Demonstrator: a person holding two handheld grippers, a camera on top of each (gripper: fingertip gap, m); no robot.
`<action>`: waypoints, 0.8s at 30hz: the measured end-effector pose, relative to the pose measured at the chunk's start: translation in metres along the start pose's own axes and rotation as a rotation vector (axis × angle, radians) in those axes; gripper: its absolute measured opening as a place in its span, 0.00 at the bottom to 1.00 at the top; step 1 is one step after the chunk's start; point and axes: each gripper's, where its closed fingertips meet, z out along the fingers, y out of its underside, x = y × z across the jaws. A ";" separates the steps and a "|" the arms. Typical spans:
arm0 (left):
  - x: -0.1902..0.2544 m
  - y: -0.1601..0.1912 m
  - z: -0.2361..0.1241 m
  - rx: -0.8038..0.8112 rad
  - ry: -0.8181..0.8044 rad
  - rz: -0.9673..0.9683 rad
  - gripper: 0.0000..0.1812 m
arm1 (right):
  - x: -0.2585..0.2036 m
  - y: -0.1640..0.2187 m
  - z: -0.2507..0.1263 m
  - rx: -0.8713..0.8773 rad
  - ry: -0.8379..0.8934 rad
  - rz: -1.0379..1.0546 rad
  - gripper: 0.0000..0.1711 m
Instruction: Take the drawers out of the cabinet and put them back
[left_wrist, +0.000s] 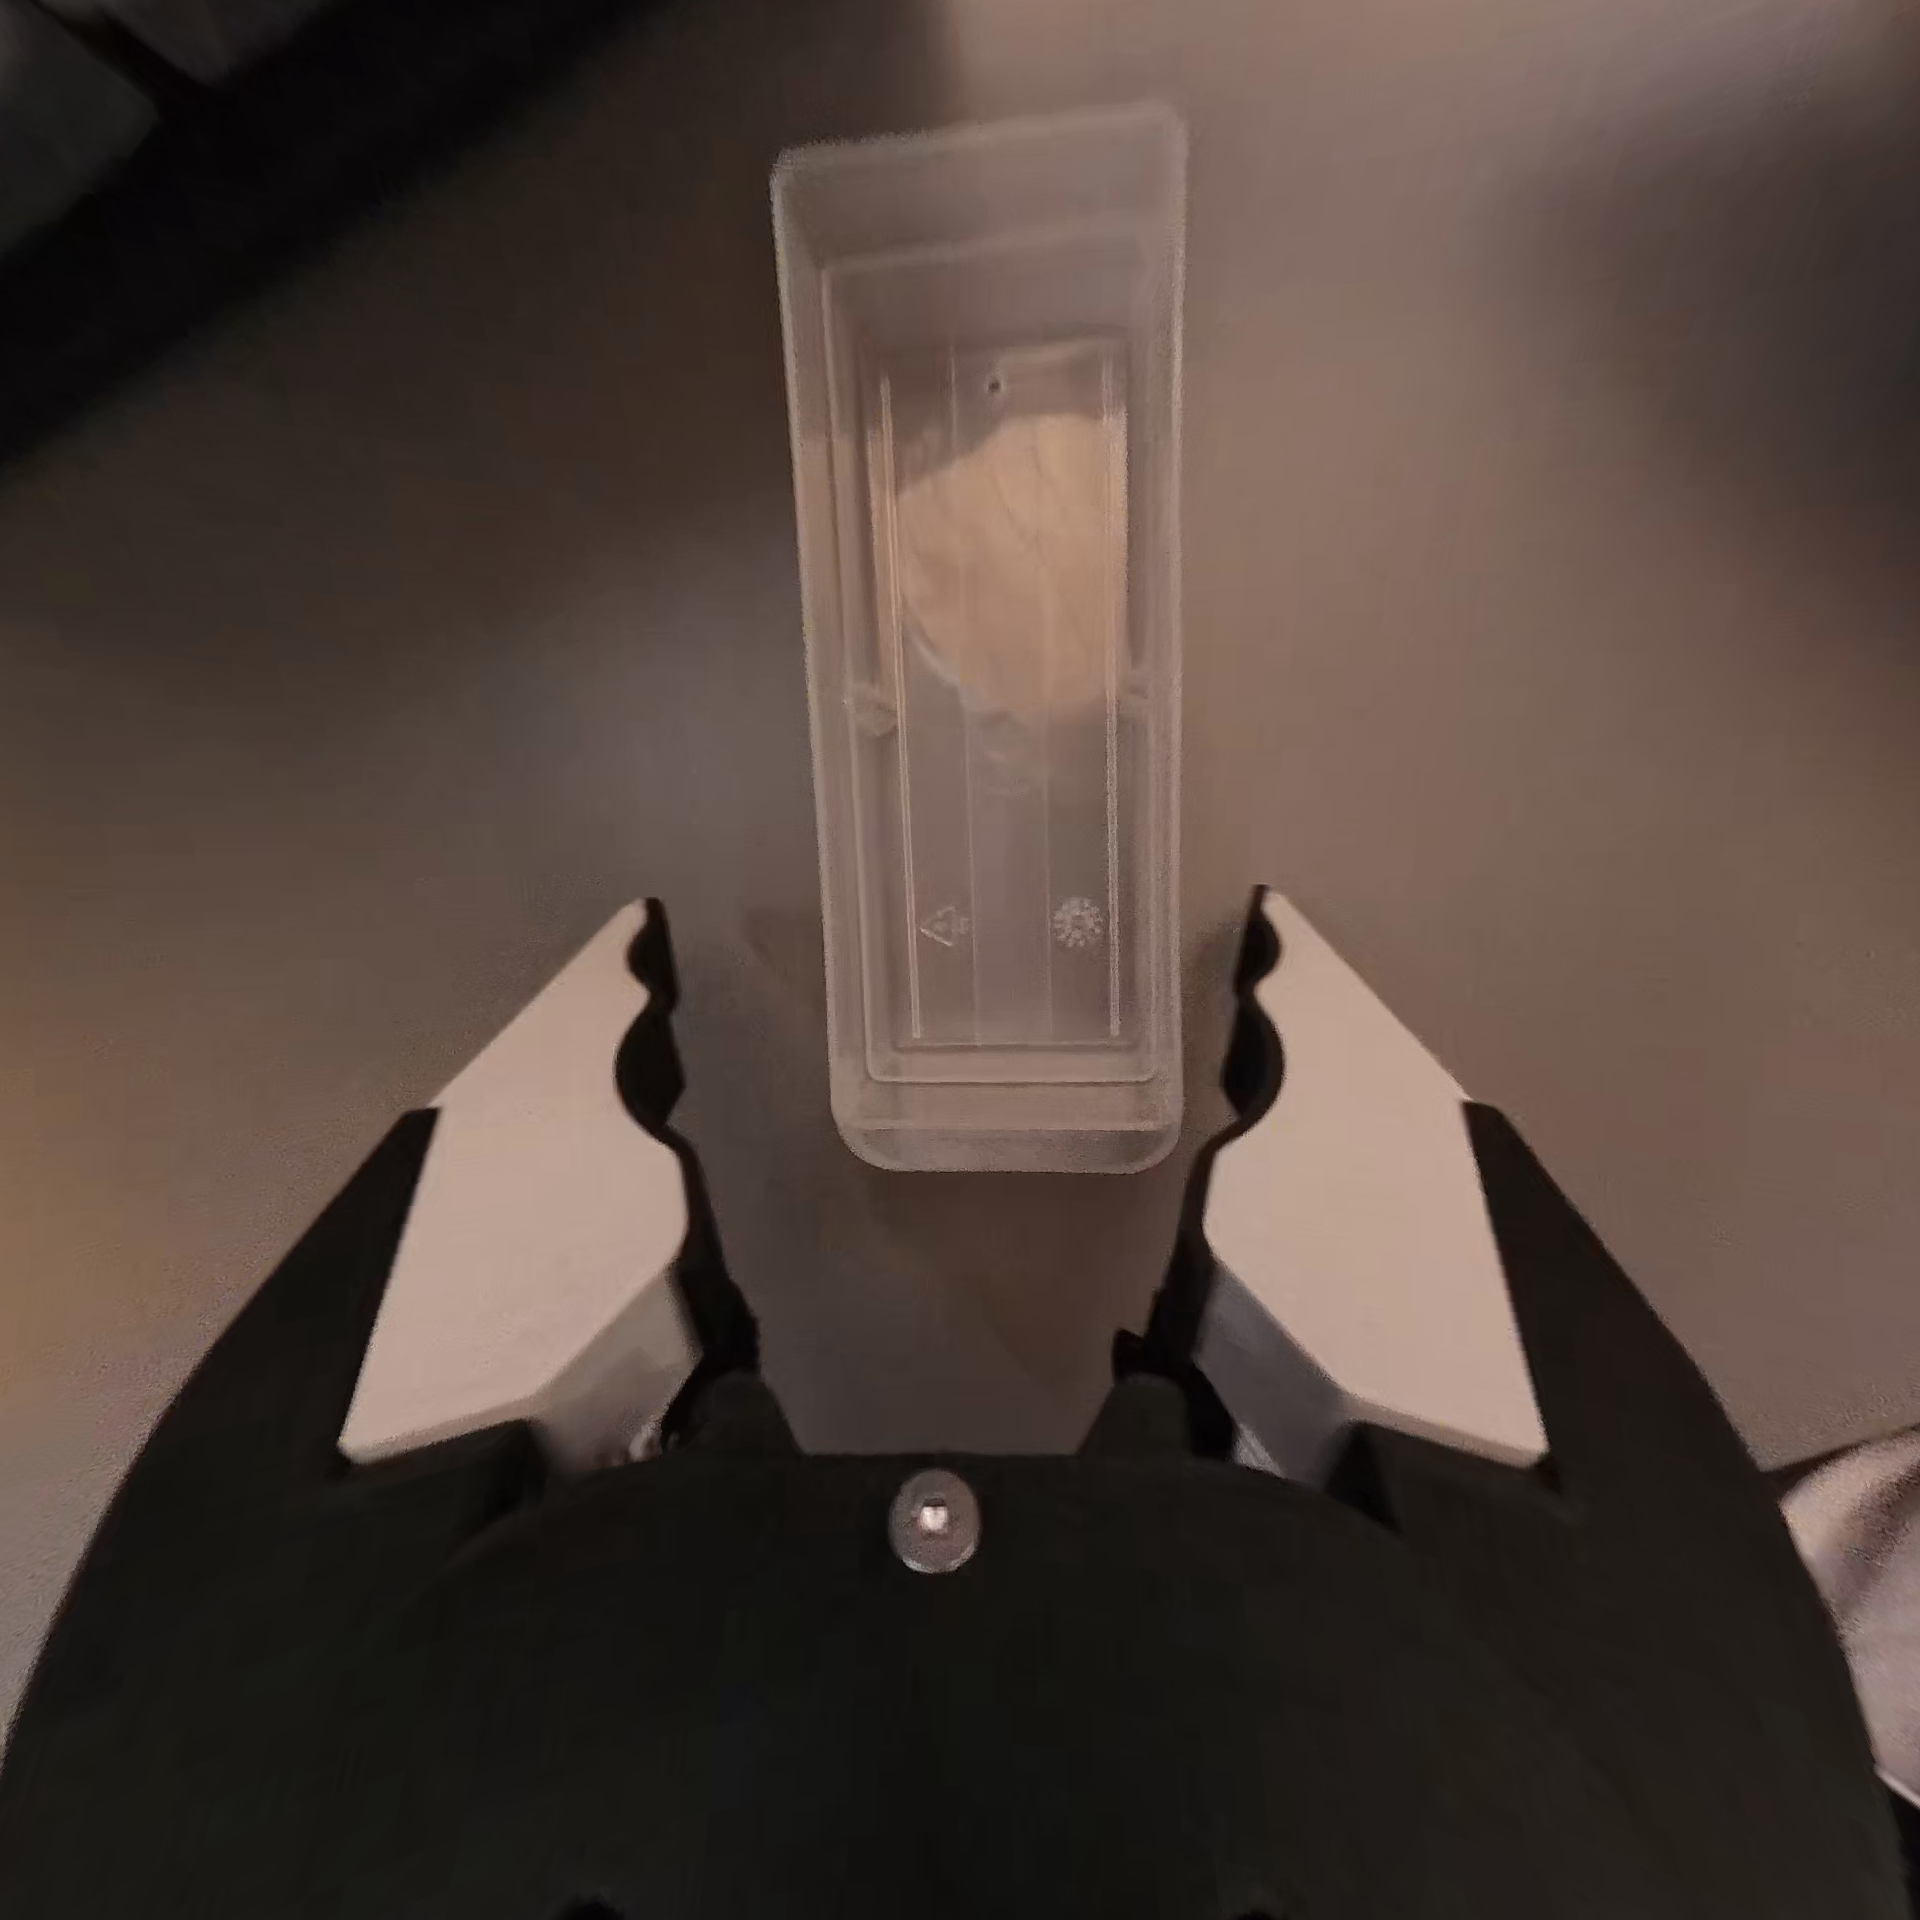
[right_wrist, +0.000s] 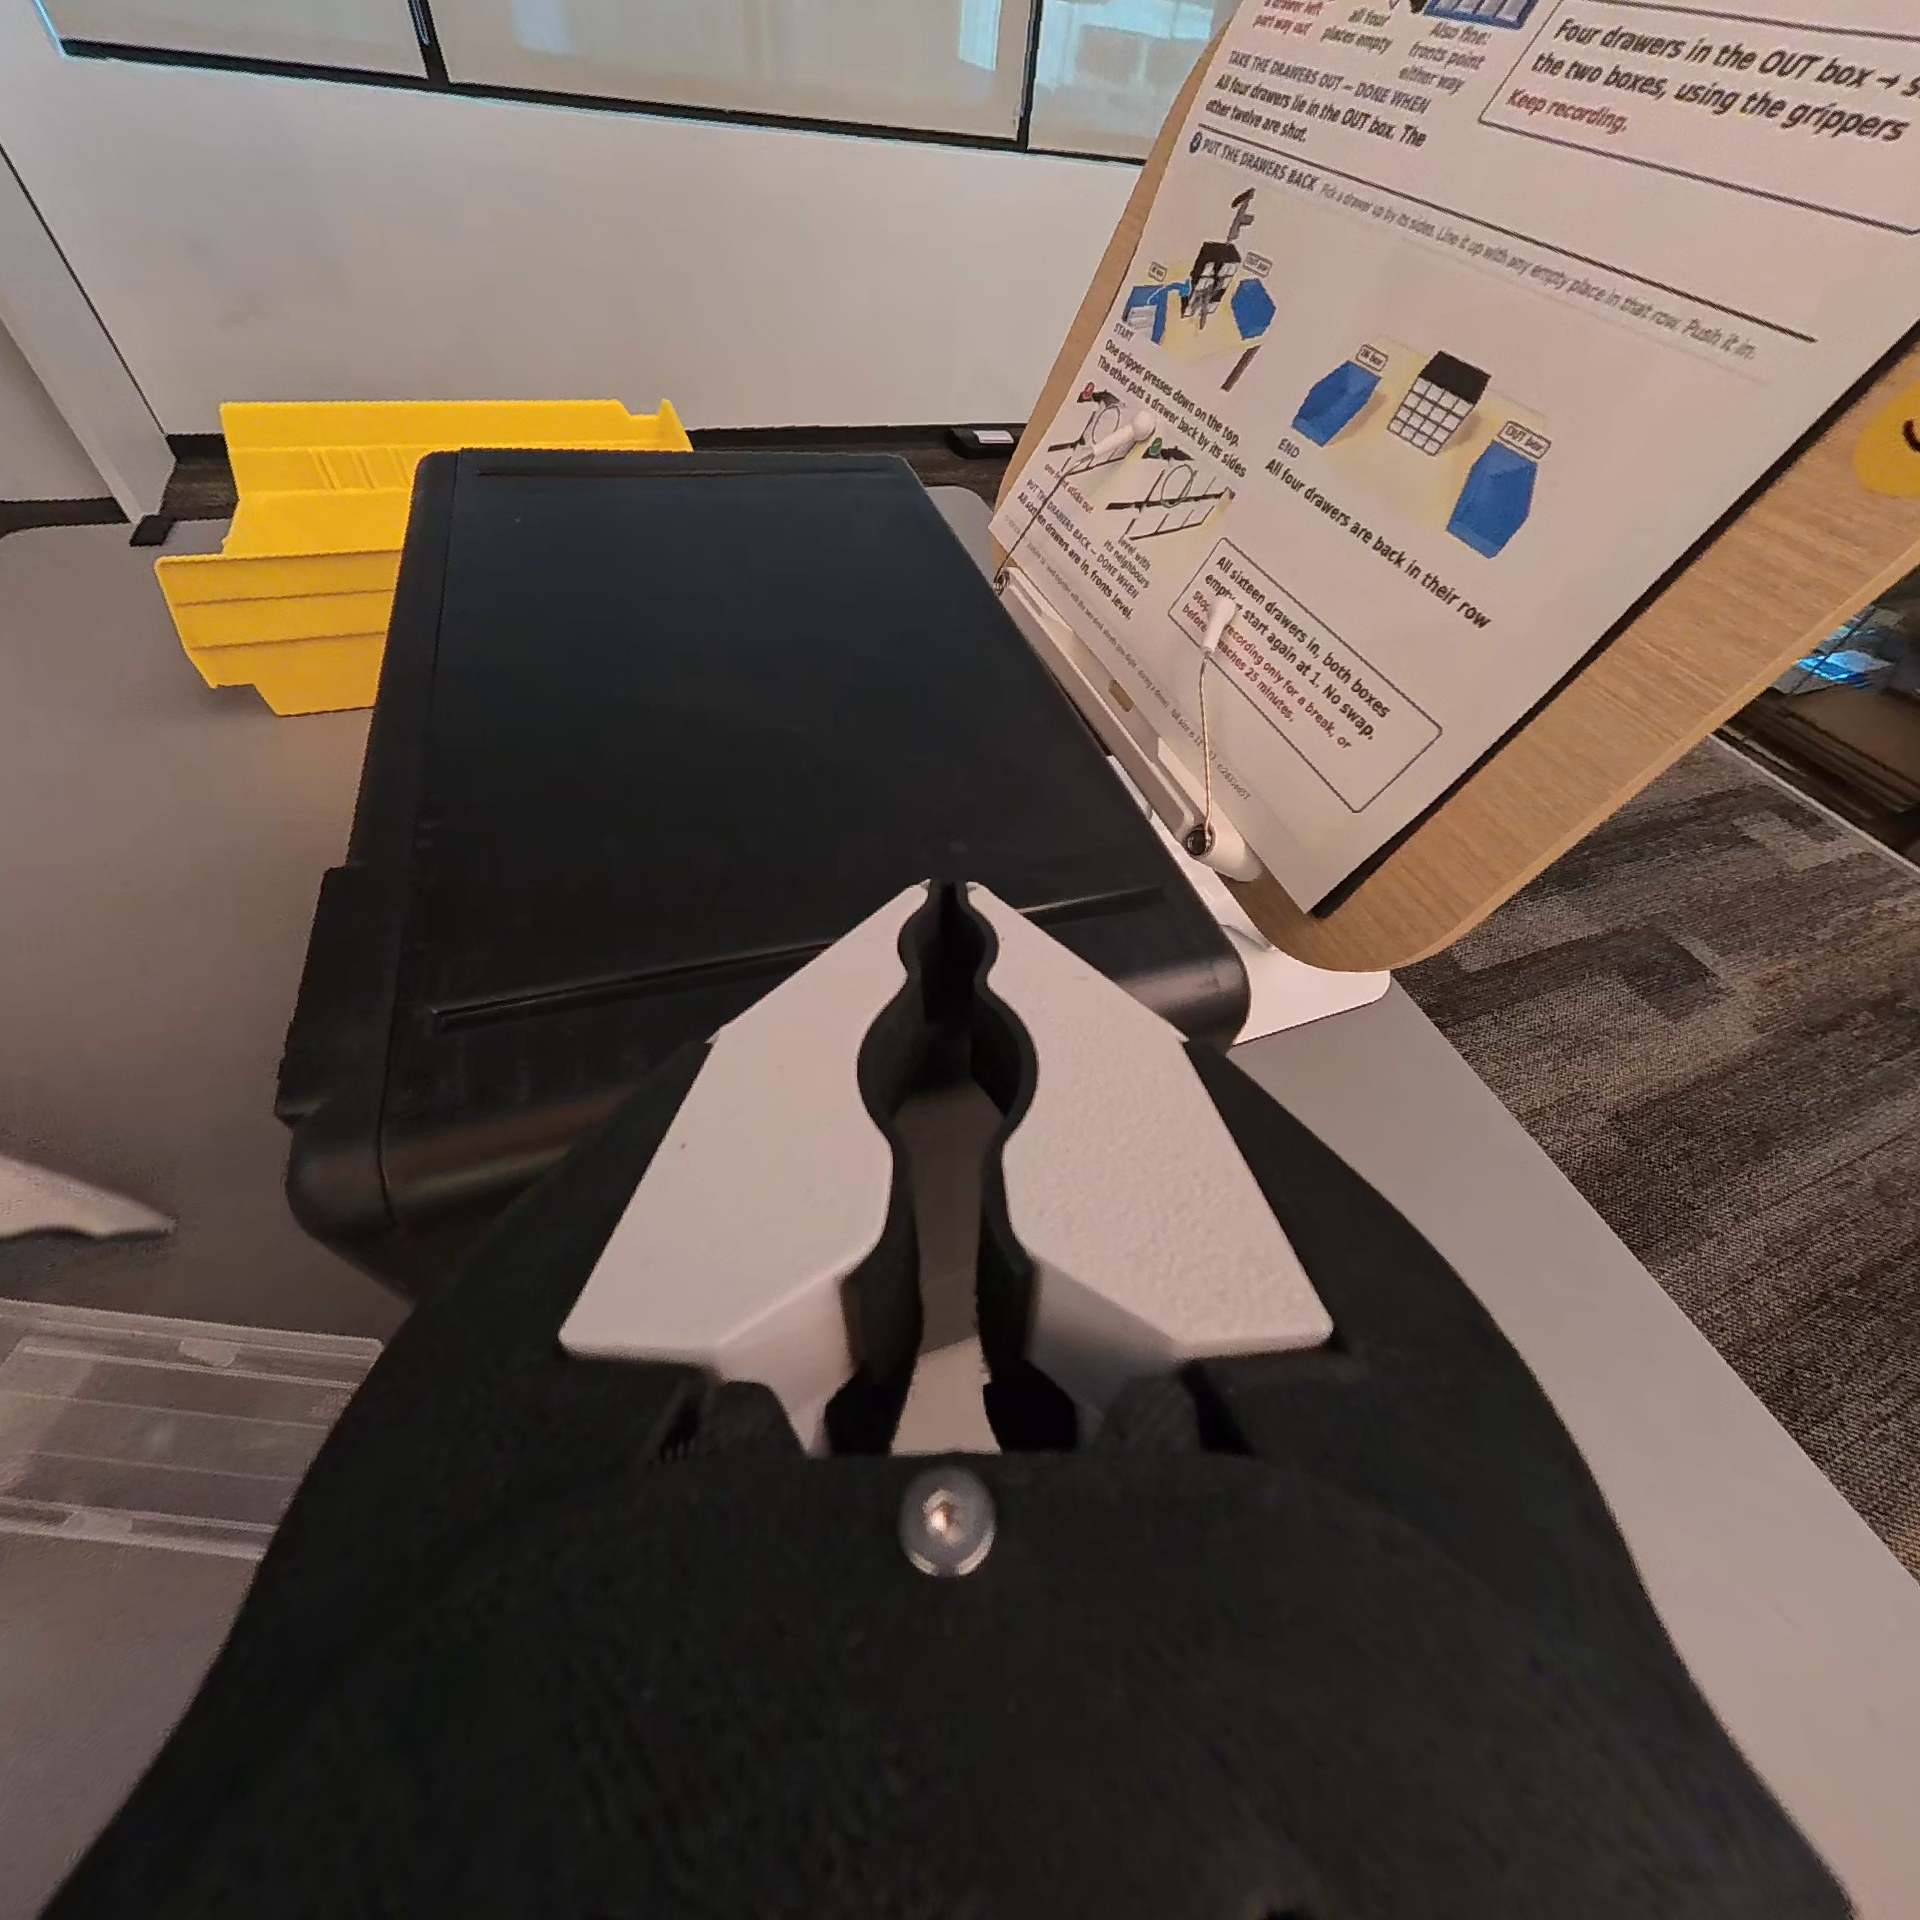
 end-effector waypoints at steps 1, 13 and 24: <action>0.004 0.001 0.002 -0.011 0.026 0.008 0.50 | 0.000 0.000 0.000 0.000 -0.001 0.001 0.00; -0.009 -0.040 -0.021 -0.048 -0.005 -0.043 0.34 | 0.000 0.000 0.000 0.002 -0.008 0.011 0.00; -0.028 -0.070 -0.031 -0.015 0.049 -0.179 0.34 | 0.000 0.000 0.000 0.017 -0.026 0.026 0.00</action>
